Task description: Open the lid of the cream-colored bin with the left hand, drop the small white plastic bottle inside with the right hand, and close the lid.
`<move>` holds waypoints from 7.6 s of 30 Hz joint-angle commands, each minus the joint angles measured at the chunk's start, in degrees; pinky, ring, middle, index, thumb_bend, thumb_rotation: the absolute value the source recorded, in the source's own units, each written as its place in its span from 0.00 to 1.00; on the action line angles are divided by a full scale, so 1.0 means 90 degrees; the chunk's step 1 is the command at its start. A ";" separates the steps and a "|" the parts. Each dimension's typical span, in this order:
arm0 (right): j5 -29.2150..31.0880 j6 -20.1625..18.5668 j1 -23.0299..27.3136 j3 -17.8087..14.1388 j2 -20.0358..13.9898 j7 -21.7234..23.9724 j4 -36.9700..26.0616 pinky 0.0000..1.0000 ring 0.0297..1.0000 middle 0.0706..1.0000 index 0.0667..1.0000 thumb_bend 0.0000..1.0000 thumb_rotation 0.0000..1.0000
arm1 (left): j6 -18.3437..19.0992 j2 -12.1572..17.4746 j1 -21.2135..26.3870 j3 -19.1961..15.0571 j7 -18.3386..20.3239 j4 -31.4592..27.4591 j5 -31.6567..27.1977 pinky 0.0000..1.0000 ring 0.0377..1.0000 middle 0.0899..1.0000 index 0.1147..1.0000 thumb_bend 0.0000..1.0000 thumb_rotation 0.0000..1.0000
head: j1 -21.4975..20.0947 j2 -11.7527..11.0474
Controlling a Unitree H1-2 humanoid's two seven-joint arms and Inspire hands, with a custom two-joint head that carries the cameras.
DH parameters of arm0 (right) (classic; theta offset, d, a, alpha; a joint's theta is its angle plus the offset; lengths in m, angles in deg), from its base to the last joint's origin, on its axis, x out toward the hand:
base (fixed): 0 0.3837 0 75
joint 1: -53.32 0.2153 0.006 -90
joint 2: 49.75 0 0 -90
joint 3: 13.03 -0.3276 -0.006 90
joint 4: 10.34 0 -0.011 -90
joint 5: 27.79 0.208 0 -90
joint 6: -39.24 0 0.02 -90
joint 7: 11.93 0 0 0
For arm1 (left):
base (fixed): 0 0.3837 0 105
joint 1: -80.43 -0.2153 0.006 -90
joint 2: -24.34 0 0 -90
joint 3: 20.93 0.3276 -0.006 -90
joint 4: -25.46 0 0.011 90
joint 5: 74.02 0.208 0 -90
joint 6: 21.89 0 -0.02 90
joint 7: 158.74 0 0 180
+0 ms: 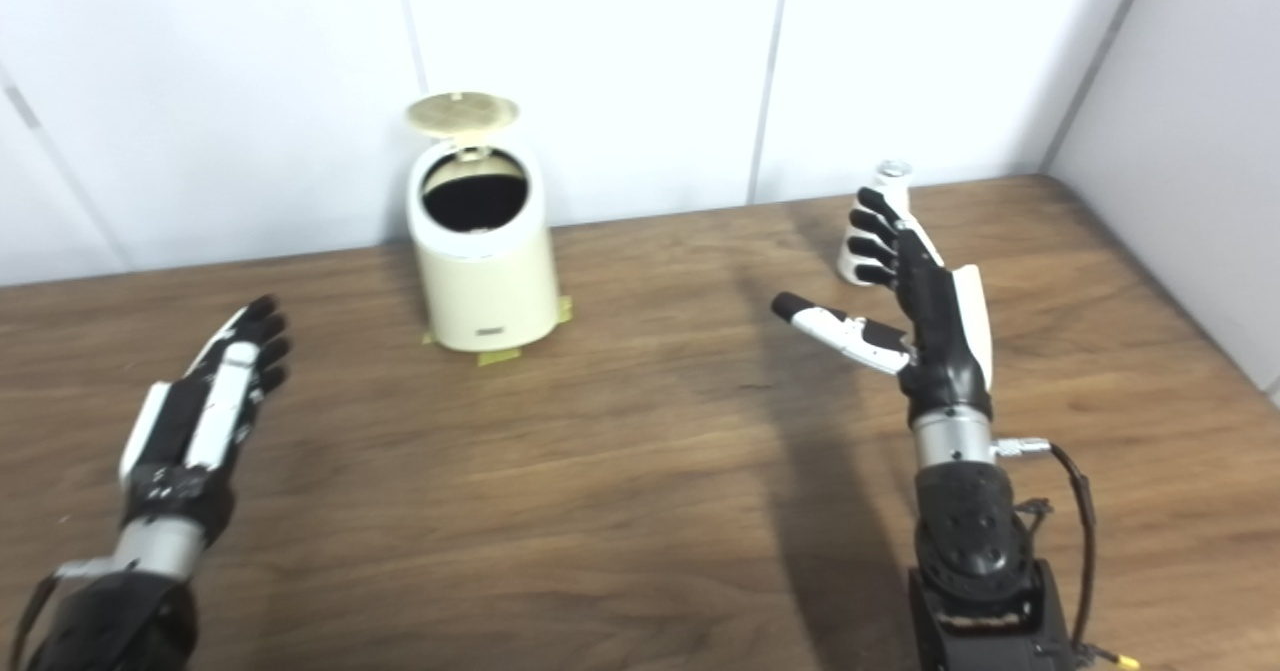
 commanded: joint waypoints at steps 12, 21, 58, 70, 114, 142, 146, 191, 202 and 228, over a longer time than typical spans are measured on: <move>-0.1719 -0.0855 0.0706 0.0071 -0.0474 -0.0132 -0.0406 0.75 0.85 0.87 0.88 0.81 0.11 | 0.0266 0.0306 0.0285 0.0029 -0.0030 -0.0186 -0.0181 0.96 0.93 0.95 0.98 0.34 0.82 | -0.0813 -0.0191; -0.1971 -0.1061 0.1376 0.0097 -0.0983 0.0036 0.0266 0.78 0.91 0.96 0.98 0.88 0.20 | 0.0206 0.0603 0.0221 0.0057 0.0063 -0.0211 -0.0374 0.95 0.95 0.95 0.99 0.38 0.83 | -0.0927 -0.0258; -0.1956 -0.0492 0.3028 0.0853 -0.2004 -0.0432 0.3772 0.73 0.84 0.86 0.92 0.90 0.14 | 0.0535 0.1145 0.0256 0.0595 0.0097 -0.0616 0.0109 0.88 0.93 0.94 0.96 0.33 0.85 | -0.0956 -0.0259; -0.1760 -0.0469 0.2921 0.0895 -0.1910 -0.0434 0.3836 0.78 0.89 0.88 0.90 0.85 0.08 | 0.0609 0.1140 0.0278 0.0605 0.0137 -0.0745 0.0123 0.90 0.94 0.94 0.97 0.27 0.86 | -0.0938 -0.0210; -0.1675 -0.0246 0.2610 0.1076 -0.1866 -0.0595 0.4068 0.62 0.74 0.79 0.83 0.77 0.04 | 0.0619 0.1004 0.0315 0.0502 0.0633 -0.0944 0.0737 0.95 0.96 0.96 0.95 0.15 0.74 | -0.0977 -0.0099; -0.0728 0.0682 0.3807 0.0376 -0.1086 -0.2235 0.5741 0.48 0.56 0.58 0.45 0.52 0.12 | 0.0596 0.1126 0.0248 0.0719 0.0727 -0.1101 0.1035 0.92 0.94 0.94 0.95 0.15 0.21 | -0.0928 -0.0075; -0.0702 0.0790 0.3843 0.0424 -0.1072 -0.2282 0.5901 0.48 0.55 0.57 0.45 0.52 0.12 | 0.0606 0.1097 0.0211 0.0732 0.0728 -0.1169 0.1045 0.92 0.94 0.94 0.96 0.14 0.20 | -0.0901 -0.0063; -0.0894 -0.0035 0.3540 0.1264 -0.1793 -0.0556 0.5475 0.65 0.73 0.76 0.74 0.89 0.11 | 0.0617 0.1036 0.0175 0.0683 0.0740 -0.1206 0.1067 0.97 0.96 0.95 0.98 0.11 0.00 | -0.0858 0.0018; -0.0868 0.0364 0.3511 0.0985 -0.1608 -0.1231 0.5696 0.48 0.46 0.45 0.55 0.57 0.00 | 0.0610 0.1078 0.0151 0.0692 0.0742 -0.1217 0.1019 0.95 0.96 0.95 0.98 0.11 0.00 | -0.0875 0.0061; -0.1044 0.0826 0.3178 0.1275 -0.1573 -0.1172 0.4355 0.42 0.43 0.46 0.44 0.52 0.00 | 0.0611 0.1001 0.0080 0.0720 0.0748 -0.1193 0.1179 0.98 0.96 0.94 0.96 0.14 0.00 | -0.0401 0.0161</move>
